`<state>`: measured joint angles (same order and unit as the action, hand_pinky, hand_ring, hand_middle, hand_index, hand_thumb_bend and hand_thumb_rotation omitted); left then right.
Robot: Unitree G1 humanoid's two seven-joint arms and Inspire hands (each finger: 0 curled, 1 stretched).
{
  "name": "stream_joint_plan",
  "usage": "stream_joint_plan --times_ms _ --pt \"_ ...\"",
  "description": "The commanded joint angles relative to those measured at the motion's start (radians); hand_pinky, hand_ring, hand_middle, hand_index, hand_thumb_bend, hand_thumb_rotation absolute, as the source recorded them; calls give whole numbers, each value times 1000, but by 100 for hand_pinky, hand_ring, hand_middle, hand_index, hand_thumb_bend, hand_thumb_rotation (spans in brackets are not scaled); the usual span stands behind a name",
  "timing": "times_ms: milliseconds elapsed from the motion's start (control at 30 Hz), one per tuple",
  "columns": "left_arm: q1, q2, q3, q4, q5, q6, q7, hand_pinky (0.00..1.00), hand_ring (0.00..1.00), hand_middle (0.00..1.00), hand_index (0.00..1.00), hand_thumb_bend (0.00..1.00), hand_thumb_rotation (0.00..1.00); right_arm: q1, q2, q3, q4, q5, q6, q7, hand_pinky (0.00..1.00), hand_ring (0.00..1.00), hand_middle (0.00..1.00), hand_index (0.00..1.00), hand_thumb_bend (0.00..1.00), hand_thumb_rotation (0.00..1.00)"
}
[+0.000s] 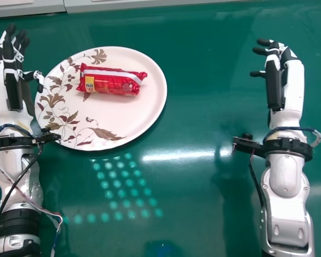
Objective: Pick up biscuit and place it in the plate
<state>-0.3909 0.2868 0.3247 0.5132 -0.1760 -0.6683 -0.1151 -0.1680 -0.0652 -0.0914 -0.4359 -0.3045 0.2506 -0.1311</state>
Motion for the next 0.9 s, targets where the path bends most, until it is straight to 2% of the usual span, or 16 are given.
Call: stream_joint_plan --times_ms 0,133,300,400,467,600,667,767,867 --pt "75 9 3 11 22 11 2 0 99 95 100 88 100 5 -15 1 21 16 -17 18 54 67 72 75 44 21" --pt "102 21 -9 -13 60 21 14 0 98 94 100 84 100 -3 -49 -20 36 46 -10 57 53 66 72 75 44 19" --pt "114 -1 -45 -53 134 41 56 0 93 90 96 85 100 -4 -99 -62 48 80 -12 91 54 66 71 73 46 22" --pt "108 -26 -63 -53 120 55 50 0 93 89 95 91 100 18 -107 -83 48 100 -35 90 54 66 71 74 45 19" --pt "100 -37 -67 -37 102 53 37 0 89 86 93 93 100 32 -104 -97 46 108 -45 82 55 67 71 73 45 19" --pt "88 -47 -75 -25 90 44 19 0 82 83 87 88 100 53 -91 -106 35 117 -56 71 58 70 73 73 48 25" --pt "85 -51 -77 -15 81 38 10 0 79 82 85 91 100 61 -79 -103 27 128 -64 67 58 71 73 73 49 26" --pt "74 -65 -79 27 61 8 -8 0 78 81 84 89 100 74 -64 -90 17 139 -95 60 63 75 77 75 46 25" --pt "71 -90 -87 36 70 -6 9 0 76 80 83 92 100 76 -58 -83 12 149 -110 61 66 77 79 78 42 27"
